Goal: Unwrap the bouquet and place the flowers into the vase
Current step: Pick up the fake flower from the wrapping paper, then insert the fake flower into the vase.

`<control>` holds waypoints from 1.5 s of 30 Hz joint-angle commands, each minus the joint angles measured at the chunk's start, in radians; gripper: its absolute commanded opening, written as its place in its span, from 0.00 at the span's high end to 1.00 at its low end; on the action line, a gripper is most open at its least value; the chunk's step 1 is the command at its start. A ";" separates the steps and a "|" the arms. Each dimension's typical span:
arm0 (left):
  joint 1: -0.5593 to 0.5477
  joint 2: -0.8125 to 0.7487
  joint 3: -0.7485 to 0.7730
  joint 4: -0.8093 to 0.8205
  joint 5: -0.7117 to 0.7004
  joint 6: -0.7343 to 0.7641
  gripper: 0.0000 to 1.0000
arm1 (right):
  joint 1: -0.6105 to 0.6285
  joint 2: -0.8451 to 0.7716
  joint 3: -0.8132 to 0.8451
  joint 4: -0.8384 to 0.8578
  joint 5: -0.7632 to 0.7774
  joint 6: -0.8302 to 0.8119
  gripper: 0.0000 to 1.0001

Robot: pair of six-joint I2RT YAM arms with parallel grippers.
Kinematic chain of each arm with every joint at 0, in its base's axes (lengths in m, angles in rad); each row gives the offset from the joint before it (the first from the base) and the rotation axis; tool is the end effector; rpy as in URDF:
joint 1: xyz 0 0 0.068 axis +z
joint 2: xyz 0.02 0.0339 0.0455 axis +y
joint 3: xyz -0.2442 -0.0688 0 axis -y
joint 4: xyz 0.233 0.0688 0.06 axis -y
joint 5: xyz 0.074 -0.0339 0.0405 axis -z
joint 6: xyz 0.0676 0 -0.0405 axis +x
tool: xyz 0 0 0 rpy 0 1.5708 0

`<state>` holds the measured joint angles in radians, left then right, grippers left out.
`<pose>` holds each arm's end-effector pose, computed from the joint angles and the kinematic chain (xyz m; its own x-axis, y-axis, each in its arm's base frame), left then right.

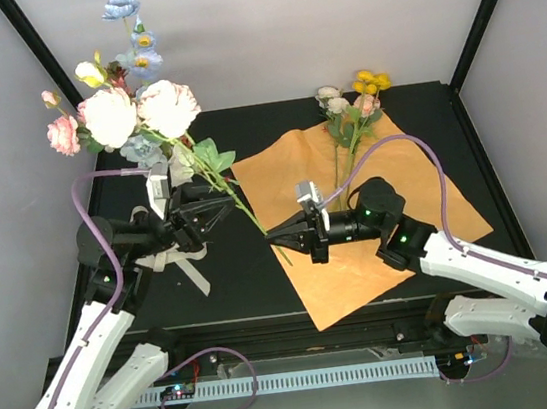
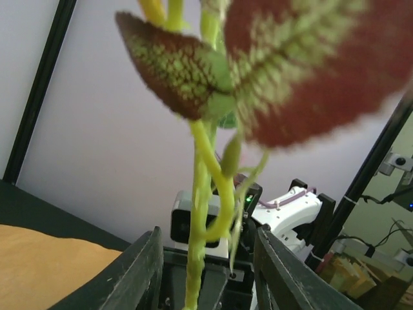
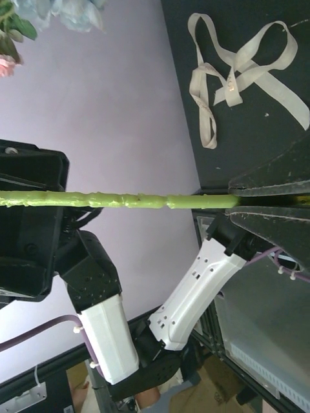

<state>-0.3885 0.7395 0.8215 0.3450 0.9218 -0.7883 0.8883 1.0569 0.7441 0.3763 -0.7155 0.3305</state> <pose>0.1383 -0.1148 0.4045 -0.3681 -0.3125 -0.8757 0.9064 0.0894 -0.4129 0.1327 0.2335 0.3195 -0.2862 0.0362 -0.9575 -0.9576 -0.0462 0.2845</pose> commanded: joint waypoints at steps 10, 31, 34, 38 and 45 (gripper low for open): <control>-0.007 -0.012 -0.013 0.044 0.009 0.035 0.98 | 0.034 0.003 0.050 -0.062 0.041 -0.079 0.97; -0.007 -0.187 0.000 -0.571 -1.029 0.711 0.98 | 0.034 -0.280 -0.028 -0.243 0.454 -0.088 0.00; -0.005 -0.212 -0.030 -0.490 -1.213 0.776 0.98 | 0.034 -0.308 -0.042 -0.231 0.465 -0.102 0.00; 0.012 -0.165 0.012 -0.439 -1.295 0.814 0.98 | 0.033 -0.325 -0.037 -0.265 0.468 -0.139 0.00; 0.066 -0.046 0.075 -0.318 -1.193 0.804 0.98 | 0.034 -0.373 -0.071 -0.263 0.470 -0.128 0.00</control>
<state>-0.3401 0.6567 0.8562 -0.1127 -0.2691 -0.0208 0.9195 0.7238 0.7040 0.0898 -0.2638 0.2070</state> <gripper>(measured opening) 0.047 0.999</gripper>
